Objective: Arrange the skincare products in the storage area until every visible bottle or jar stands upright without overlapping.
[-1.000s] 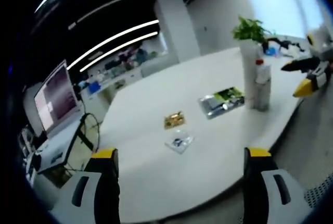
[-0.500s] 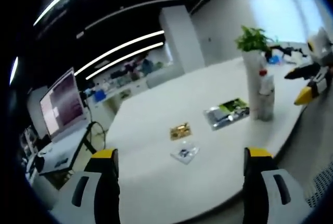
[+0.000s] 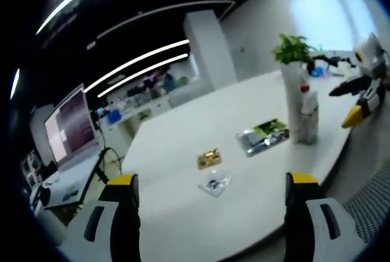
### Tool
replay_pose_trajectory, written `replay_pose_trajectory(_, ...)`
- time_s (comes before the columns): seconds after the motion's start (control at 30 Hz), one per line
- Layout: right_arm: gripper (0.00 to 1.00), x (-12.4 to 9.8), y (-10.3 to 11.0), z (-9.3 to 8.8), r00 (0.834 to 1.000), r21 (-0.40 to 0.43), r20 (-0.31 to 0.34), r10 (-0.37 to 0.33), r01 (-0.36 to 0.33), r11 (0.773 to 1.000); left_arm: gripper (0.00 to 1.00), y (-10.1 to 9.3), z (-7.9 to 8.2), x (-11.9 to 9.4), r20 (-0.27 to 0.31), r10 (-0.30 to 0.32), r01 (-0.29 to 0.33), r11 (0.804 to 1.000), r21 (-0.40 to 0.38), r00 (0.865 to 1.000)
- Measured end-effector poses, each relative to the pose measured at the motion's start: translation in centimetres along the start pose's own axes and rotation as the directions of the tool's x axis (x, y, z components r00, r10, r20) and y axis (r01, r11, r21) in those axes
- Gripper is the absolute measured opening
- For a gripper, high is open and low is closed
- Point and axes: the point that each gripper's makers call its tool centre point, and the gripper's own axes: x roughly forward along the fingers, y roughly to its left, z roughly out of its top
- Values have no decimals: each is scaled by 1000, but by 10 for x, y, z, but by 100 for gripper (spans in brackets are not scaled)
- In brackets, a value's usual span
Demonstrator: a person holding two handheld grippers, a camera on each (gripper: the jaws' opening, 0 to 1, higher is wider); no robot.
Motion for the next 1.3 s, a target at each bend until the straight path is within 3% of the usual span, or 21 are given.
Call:
replay_pose_trajectory(0.13, 98, 2, 3, -4, 999, -41, -46, 8, -10, 999, 97, -1, 3, 0, 22, -7, 7, 1000, 11, 1000)
replay_pose_trajectory(0.27, 91, 3, 4, -10, 995, -65, -92, 30, -36, 997, 97, -8, 0, -1, 4, -54, 54, 998, 10, 999)
replay_pose_trajectory(0.47, 93, -4, -2, -9, 986, -117, -162, 41, -60, 991, 97, -13, 1, -1, 14, -85, 85, 996, 17, 996)
replay_pose_trajectory(0.6, 90, -13, -16, 15, 988, -119, -142, 61, -79, 990, 97, -17, 0, 0, 7, -103, 103, 995, 19, 995)
replay_pose_trajectory(0.77, 89, -17, -24, 42, 982, -128, -137, 129, -147, 981, 97, -12, 3, -1, 26, -72, 72, 997, 3, 997)
replay_pose_trajectory(1.0, 88, -18, -32, 76, 959, -140, -169, 227, -252, 958, 97, -5, 3, -3, 18, -32, 32, 999, -6, 999)
replay_pose_trajectory(1.13, 87, -14, -42, 101, 951, -144, -157, 267, -289, 946, 97, -5, 3, -3, 18, -28, 28, 1000, -5, 999)
replay_pose_trajectory(1.3, 84, -1, -50, 127, 929, -195, -187, 320, -354, 915, 97, -3, 3, -3, 23, -18, 18, 1000, -6, 1000)
